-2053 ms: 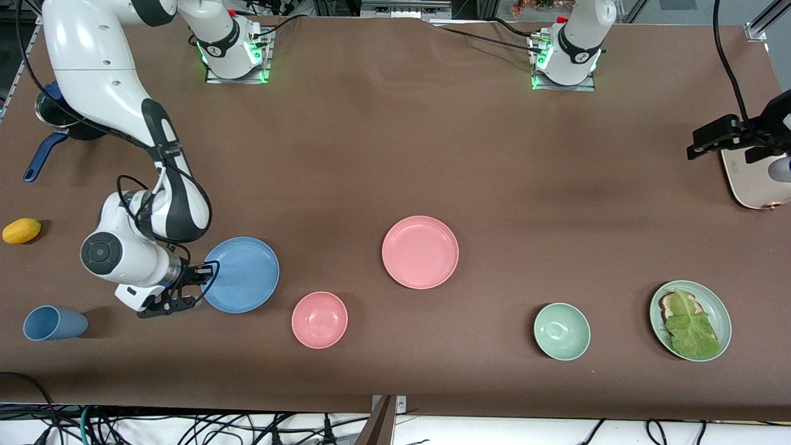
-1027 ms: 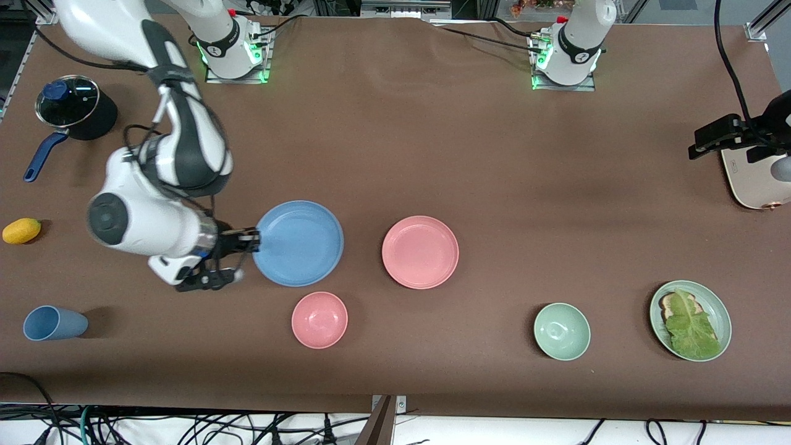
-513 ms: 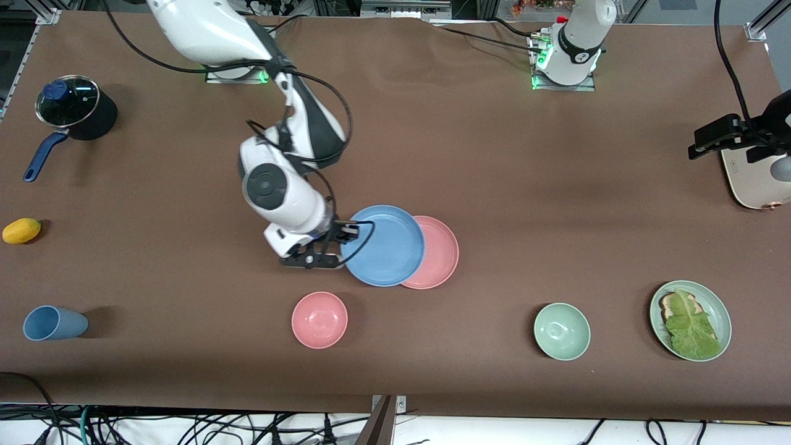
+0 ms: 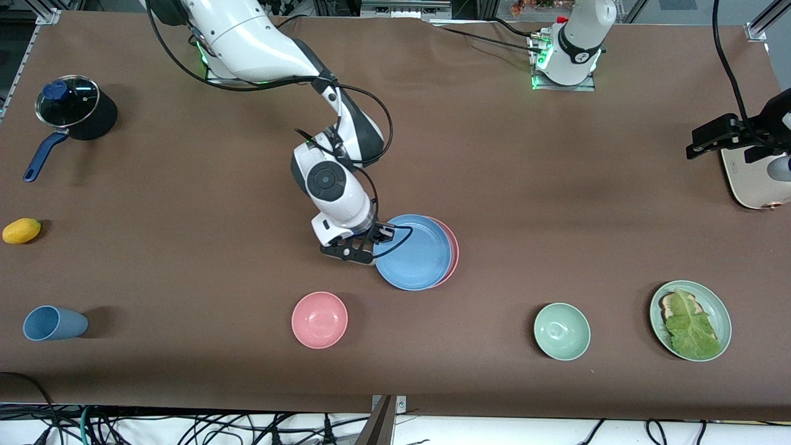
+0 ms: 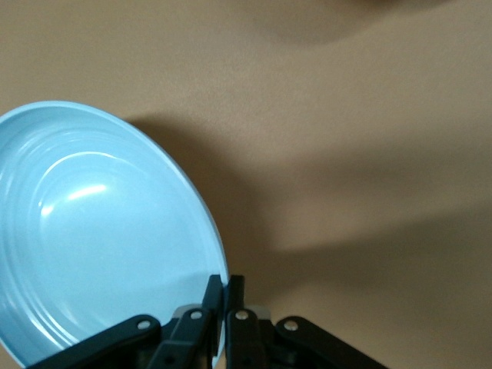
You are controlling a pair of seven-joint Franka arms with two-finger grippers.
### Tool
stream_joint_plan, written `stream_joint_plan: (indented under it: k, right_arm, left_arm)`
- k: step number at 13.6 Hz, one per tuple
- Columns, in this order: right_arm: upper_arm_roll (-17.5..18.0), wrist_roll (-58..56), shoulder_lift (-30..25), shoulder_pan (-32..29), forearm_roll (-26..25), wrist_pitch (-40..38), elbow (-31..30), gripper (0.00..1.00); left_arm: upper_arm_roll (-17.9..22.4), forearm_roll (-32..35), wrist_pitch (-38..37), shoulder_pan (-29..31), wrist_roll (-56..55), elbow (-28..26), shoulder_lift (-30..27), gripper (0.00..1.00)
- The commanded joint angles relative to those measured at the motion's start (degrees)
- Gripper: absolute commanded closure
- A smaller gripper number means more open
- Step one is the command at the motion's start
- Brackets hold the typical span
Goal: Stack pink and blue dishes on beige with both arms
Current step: 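Lower the blue plate onto the pink plate and open the right gripper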
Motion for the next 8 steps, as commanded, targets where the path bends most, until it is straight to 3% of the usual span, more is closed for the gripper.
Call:
stream_joint_plan:
  k: [1,6,7,8]
  right_arm:
    - [-0.64,2.9,1.73,0.71,-0.94,1.12,2.4,1.0]
    - [-0.46,5.8,2.16,1.24,-1.2,1.12,3.46,0.98]
    - [-0.55,5.8,2.25,1.33,-1.98,1.12,3.29,0.71]
    - [-0.55,5.72,2.26,1.33,-3.38,1.03,3.28,0.55]
  left_arm:
    - [-0.11,-1.14,-0.35,-0.03,0.11,0.38,-0.37,0.0]
    - [-0.2,-1.14,-0.35,-0.2,0.2,0.47,-0.46,0.0]
    - [-0.2,-1.14,-0.35,-0.2,0.11,0.47,-0.46,0.0]
    - [-0.2,-1.14,-0.35,-0.11,0.11,0.38,-0.46,0.0]
